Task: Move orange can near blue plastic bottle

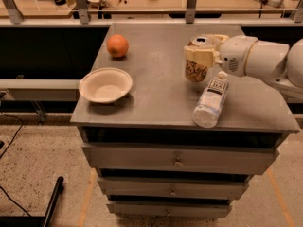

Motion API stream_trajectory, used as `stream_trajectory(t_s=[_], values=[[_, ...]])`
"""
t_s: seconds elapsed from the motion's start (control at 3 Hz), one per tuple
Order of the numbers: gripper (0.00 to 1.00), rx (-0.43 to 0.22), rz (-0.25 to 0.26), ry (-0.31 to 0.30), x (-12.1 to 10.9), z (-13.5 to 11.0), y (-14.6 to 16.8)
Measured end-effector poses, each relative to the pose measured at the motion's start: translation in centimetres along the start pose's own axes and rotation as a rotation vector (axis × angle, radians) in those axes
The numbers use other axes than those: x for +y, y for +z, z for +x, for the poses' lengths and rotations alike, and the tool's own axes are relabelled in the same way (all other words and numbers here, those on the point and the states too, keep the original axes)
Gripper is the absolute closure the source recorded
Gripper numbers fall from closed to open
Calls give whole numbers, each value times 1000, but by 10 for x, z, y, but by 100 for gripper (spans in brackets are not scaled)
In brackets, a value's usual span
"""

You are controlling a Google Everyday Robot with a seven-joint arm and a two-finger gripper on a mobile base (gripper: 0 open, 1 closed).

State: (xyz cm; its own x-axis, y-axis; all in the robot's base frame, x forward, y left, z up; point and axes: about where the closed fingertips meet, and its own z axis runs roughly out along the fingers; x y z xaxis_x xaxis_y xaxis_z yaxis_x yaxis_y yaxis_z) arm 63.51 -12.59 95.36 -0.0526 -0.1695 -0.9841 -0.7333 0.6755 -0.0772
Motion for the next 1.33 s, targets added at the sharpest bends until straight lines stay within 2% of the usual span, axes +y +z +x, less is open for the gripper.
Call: stream_trajectory(t_s=[0.33, 0.67, 1.0, 1.33], values=[[51, 19, -21, -15, 6, 14, -2], [20, 50, -49, -7, 11, 27, -1], [0, 61, -63, 12, 13, 33, 1], [0, 57, -62, 24, 11, 31, 1]])
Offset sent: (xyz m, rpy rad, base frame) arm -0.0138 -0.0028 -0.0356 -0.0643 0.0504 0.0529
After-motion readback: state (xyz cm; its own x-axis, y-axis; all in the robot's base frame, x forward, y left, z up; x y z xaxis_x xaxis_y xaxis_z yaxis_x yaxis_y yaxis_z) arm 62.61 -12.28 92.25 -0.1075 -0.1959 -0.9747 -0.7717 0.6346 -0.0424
